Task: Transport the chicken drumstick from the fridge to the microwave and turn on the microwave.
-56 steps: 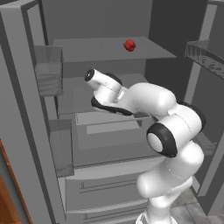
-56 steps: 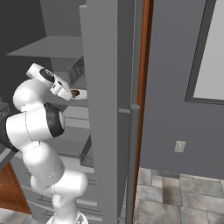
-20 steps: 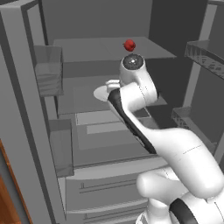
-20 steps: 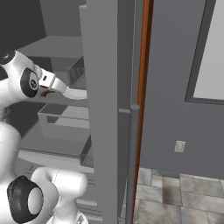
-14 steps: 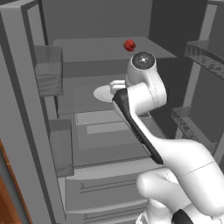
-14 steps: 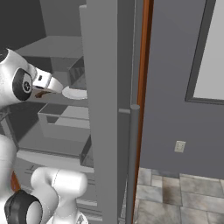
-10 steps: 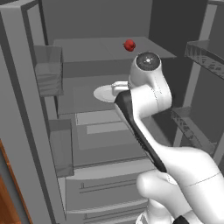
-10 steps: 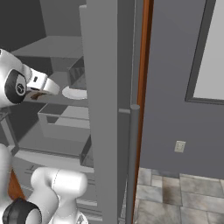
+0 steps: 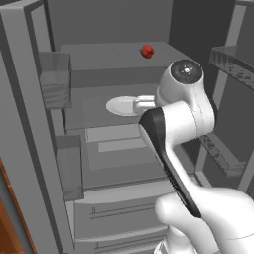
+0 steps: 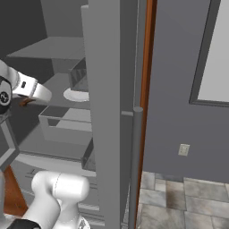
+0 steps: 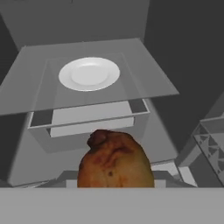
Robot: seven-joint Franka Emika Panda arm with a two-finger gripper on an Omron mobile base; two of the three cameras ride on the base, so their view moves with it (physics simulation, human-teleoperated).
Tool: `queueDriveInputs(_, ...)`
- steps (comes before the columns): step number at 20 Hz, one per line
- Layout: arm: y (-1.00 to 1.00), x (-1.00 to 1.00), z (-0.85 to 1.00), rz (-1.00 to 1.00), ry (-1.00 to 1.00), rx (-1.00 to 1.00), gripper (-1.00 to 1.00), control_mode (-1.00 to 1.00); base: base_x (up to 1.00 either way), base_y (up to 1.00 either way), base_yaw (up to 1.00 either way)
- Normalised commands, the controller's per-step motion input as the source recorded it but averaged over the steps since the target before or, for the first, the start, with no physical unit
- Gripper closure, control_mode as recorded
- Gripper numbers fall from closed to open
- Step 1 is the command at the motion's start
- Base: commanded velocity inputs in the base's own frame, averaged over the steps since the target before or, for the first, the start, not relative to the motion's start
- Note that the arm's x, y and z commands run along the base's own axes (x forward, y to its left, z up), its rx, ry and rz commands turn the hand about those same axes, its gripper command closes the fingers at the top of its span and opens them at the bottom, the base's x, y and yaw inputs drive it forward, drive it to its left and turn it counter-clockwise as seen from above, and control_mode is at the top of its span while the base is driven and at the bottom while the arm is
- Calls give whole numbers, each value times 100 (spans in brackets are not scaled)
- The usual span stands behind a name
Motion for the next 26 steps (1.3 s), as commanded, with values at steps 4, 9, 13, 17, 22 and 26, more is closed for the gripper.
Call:
queueDriveInputs(4,-5,-60,19,8,0,7,100,-100,0,0,0)
queueDriveInputs(9,-10,-63,14,12,0,9,100,-100,0,0,0)
queueDriveInputs(13,-4,-54,13,10,0,5,100,-100,0,0,0)
queueDriveInputs(17,-4,-47,13,8,0,3,100,-100,0,0,0)
queueDriveInputs(22,0,-33,8,1,0,0,100,-100,0,0,0)
queueDriveInputs(26,0,-20,1,1,1,0,100,-100,0,0,0)
